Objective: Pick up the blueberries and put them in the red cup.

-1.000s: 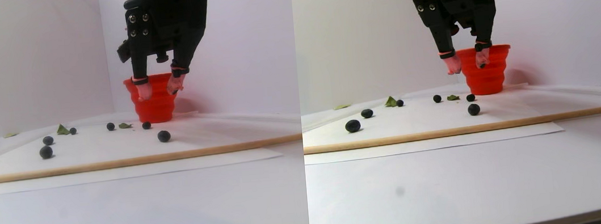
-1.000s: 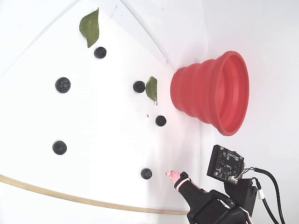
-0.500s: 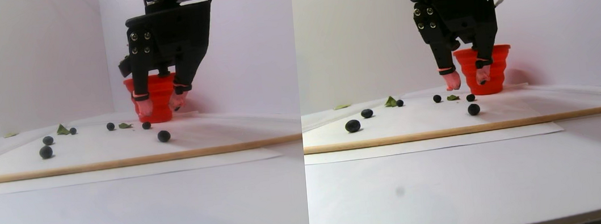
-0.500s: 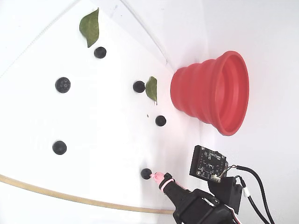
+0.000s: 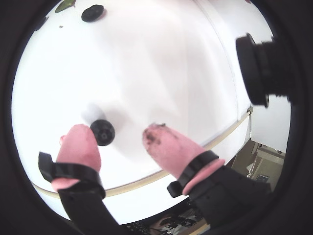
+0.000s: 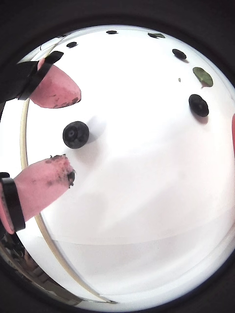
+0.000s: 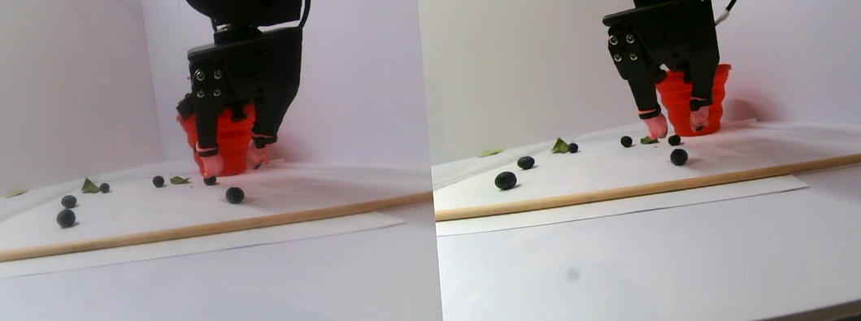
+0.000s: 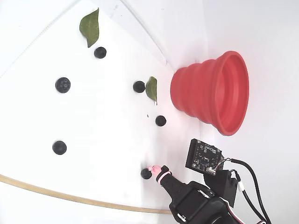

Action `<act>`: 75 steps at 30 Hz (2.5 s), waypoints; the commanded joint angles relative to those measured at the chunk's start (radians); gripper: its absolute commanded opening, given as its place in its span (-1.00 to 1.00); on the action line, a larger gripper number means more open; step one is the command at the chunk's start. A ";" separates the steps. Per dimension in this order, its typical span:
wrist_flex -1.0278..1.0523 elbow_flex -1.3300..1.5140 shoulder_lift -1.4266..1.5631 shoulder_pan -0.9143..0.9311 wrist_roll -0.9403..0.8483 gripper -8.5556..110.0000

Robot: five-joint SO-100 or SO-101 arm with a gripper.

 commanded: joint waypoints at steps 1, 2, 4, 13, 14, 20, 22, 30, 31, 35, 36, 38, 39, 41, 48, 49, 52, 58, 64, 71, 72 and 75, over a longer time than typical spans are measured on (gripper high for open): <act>-0.035 -0.060 -0.003 -0.002 0.003 -0.52; -0.038 -0.061 -0.011 -0.003 0.008 -0.52; -0.041 -0.071 -0.026 -0.006 0.014 -0.52; -0.071 -0.087 -0.081 -0.009 0.028 -0.52; -0.071 -0.091 -0.087 -0.009 0.031 -0.52; -0.074 -0.098 -0.100 -0.018 0.052 -0.52; -0.074 -0.095 -0.098 -0.025 0.058 -0.52; -0.081 -0.100 -0.126 -0.025 0.055 -0.52; -0.083 -0.100 -0.127 -0.023 0.052 -0.52; -0.089 -0.101 -0.137 -0.015 0.040 -0.53; -0.091 -0.101 -0.141 -0.012 0.037 -0.53; -0.098 -0.103 -0.149 -0.009 0.032 -0.53; -0.103 -0.104 -0.153 -0.008 0.029 -0.53; -0.107 -0.107 -0.161 -0.005 0.025 -0.53; -0.120 -0.114 -0.186 0.003 0.020 -0.53; -0.123 -0.114 -0.187 0.003 0.021 -0.53; -0.124 -0.114 -0.190 0.003 0.026 -0.54; -0.124 -0.100 -0.190 0.002 0.020 -0.56; -0.124 -0.087 -0.186 0.000 0.012 -0.56; -0.091 -0.081 -0.170 -0.003 0.017 -0.56; -0.089 -0.081 -0.170 -0.003 0.017 -0.56; -0.084 -0.081 -0.164 -0.005 0.020 -0.56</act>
